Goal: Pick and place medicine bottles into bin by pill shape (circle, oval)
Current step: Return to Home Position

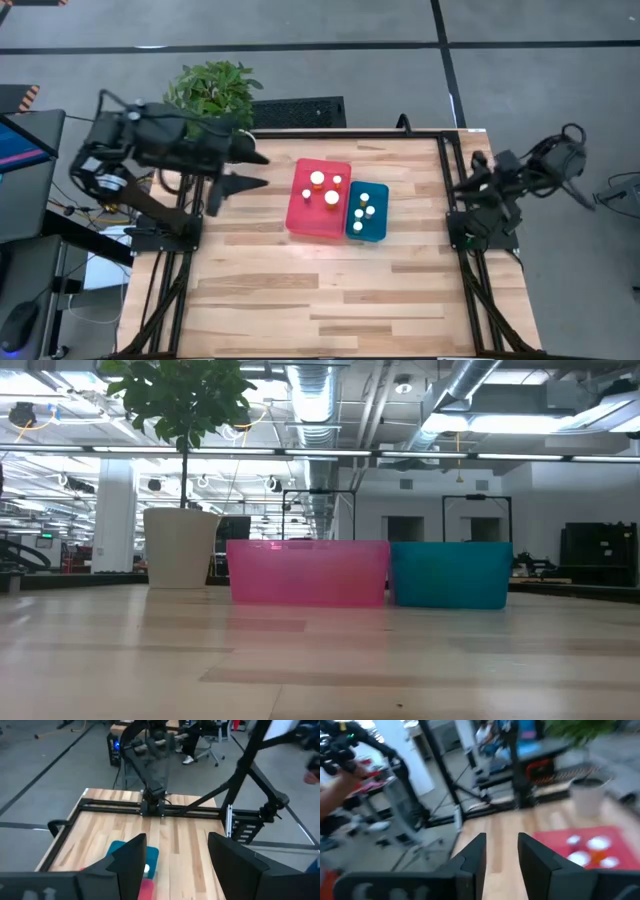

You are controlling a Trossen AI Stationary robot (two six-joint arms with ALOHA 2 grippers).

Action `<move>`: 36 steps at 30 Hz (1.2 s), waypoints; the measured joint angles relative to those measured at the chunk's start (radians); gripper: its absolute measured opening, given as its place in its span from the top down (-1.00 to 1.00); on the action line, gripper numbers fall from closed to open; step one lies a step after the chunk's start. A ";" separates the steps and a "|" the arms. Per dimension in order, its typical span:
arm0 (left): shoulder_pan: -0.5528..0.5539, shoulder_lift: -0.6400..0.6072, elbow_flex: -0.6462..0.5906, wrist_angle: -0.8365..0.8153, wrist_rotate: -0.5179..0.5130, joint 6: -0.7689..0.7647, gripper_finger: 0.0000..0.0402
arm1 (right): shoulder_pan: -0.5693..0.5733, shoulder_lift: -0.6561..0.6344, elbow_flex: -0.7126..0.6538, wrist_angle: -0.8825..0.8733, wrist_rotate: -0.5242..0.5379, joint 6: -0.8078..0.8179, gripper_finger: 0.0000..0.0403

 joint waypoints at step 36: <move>-0.043 -1.048 -2.271 1.853 -0.005 -0.258 -0.03 | -0.061 -0.422 -0.731 0.576 -0.139 -0.190 0.40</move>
